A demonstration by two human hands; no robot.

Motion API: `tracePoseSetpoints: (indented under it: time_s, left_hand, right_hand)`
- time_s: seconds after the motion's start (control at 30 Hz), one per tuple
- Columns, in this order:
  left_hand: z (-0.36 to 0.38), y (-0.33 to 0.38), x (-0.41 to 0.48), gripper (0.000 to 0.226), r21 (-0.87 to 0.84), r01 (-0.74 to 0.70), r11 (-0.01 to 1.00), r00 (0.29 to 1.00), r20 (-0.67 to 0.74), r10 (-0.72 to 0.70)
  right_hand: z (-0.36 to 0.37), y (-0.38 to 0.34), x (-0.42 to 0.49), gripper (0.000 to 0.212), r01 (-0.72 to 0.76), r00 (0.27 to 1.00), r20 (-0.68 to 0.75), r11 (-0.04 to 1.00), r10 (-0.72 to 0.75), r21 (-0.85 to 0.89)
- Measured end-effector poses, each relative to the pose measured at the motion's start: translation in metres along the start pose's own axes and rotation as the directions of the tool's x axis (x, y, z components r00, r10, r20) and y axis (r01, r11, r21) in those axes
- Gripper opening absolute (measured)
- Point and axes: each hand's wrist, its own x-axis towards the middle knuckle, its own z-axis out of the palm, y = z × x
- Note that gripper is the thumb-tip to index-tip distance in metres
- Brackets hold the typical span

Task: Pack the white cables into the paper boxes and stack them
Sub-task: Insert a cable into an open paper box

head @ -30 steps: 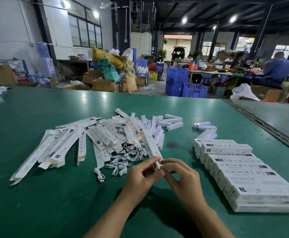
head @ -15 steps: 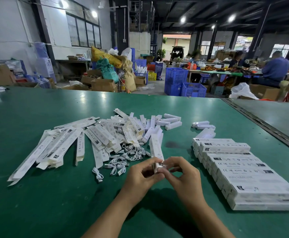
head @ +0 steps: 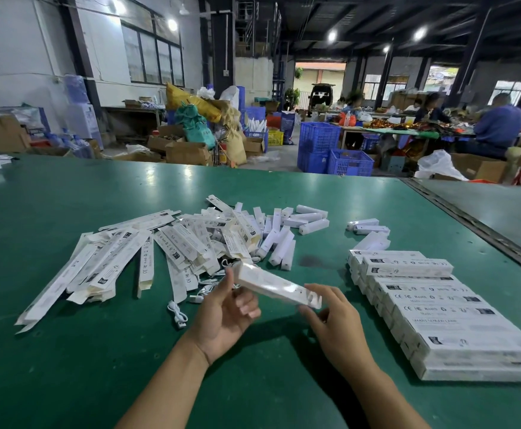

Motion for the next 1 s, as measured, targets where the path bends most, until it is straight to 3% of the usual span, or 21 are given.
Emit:
tracePoseSetpoints:
  time_s: [0.1, 0.2, 0.27, 0.37, 0.47, 0.57, 0.83, 1.0]
  left_hand:
    - [-0.003, -0.010, 0.002, 0.082, 0.164, -0.005, 0.986, 0.999, 0.033, 0.000]
    - [0.004, -0.026, 0.003, 0.045, 0.476, -0.053, 0.878, 0.975, -0.165, 0.148]
    - [0.005, -0.032, 0.005, 0.029, 0.577, -0.104, 0.810, 0.907, -0.279, 0.315]
    - [0.003, -0.031, 0.007, 0.022, 0.581, -0.185, 0.792, 0.813, -0.363, 0.455]
    - [0.005, -0.030, 0.013, 0.016, 0.585, -0.184, 0.790, 0.757, -0.428, 0.494]
    - [0.008, -0.032, 0.017, 0.016, 0.560, -0.178, 0.809, 0.740, -0.466, 0.485]
    - [0.007, -0.033, 0.021, 0.023, 0.549, -0.179, 0.817, 0.691, -0.521, 0.501]
    - [0.005, -0.033, 0.025, 0.030, 0.518, -0.152, 0.842, 0.679, -0.564, 0.470]
  right_hand:
    - [0.003, -0.006, -0.004, 0.023, 0.052, 0.994, 0.092, 0.995, -0.060, 0.087]
    - [0.008, -0.010, -0.003, 0.007, 0.011, 0.977, 0.208, 0.979, -0.054, 0.205]
    - [0.010, -0.006, 0.005, 0.026, -0.091, 0.984, 0.171, 0.965, 0.049, 0.245]
    - [0.017, 0.009, 0.025, 0.025, -0.123, 0.990, 0.068, 0.992, 0.124, -0.020]
    - [0.033, 0.019, 0.043, 0.043, -0.027, 0.969, 0.223, 0.945, 0.105, -0.327]
    - [0.043, 0.025, 0.061, 0.056, -0.013, 0.961, 0.240, 0.886, 0.140, -0.464]
    - [0.054, 0.031, 0.095, 0.061, 0.099, 0.903, 0.390, 0.793, 0.183, -0.601]
    - [0.055, 0.030, 0.092, 0.037, -0.044, 0.965, 0.211, 0.887, 0.157, -0.460]
